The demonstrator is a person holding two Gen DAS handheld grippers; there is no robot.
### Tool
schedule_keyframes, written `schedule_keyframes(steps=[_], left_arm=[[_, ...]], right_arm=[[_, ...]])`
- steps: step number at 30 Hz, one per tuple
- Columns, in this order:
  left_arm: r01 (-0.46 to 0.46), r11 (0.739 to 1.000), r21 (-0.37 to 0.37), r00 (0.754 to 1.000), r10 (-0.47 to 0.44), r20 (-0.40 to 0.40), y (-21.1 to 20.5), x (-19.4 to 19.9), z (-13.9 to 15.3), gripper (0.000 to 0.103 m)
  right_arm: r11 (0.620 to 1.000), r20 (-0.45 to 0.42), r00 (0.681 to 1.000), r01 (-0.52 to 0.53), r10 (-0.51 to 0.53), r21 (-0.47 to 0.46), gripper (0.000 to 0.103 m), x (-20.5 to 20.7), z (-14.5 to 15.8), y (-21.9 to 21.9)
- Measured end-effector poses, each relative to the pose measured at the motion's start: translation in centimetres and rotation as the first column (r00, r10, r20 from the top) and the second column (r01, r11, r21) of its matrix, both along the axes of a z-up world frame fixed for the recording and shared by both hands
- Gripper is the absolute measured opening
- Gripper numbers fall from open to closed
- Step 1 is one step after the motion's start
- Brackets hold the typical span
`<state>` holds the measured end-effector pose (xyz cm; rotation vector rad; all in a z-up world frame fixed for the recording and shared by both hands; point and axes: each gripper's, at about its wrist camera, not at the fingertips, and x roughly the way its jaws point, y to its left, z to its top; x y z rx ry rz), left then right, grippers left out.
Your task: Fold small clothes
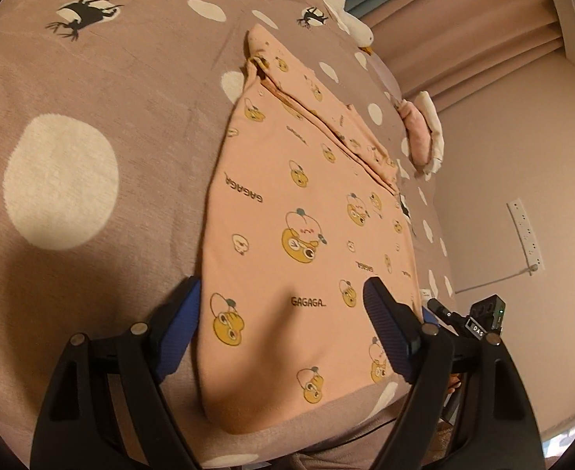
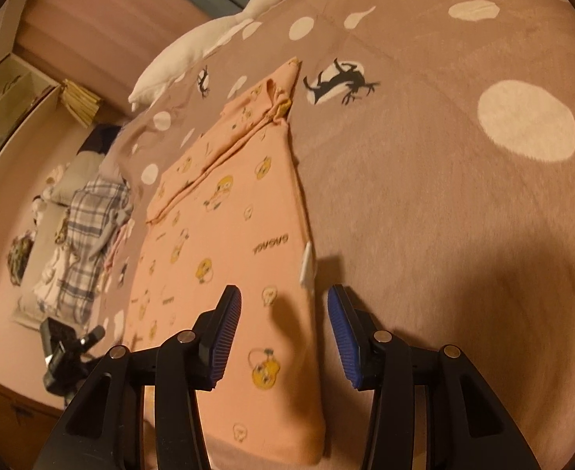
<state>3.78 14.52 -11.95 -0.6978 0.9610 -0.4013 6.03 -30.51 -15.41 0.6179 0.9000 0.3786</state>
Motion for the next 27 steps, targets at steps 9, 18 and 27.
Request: schedule_keyframes(steps=[9,18,27], left_arm=[[0.042,0.996,-0.076,0.999,-0.040,0.027,-0.4,1.5,-0.5,0.082],[0.082,0.986,-0.147,0.997,-0.080,0.021,-1.0,4.6,-0.6,0.082],[0.156,0.976,-0.154,0.987,-0.150,0.051,-2.1,2.7,-0.5,0.082]], right_arm=[[0.997,-0.003,0.998,-0.065,0.065,0.038,0.052,1.2,-0.3,1.6],[0.991,-0.013,0.995,-0.101,0.103,0.089,0.052,4.7,-0.6,2.7],[0.980,-0.011,0.987,-0.160,0.162,0.118,0.052,3.4,-0.9,2.7]])
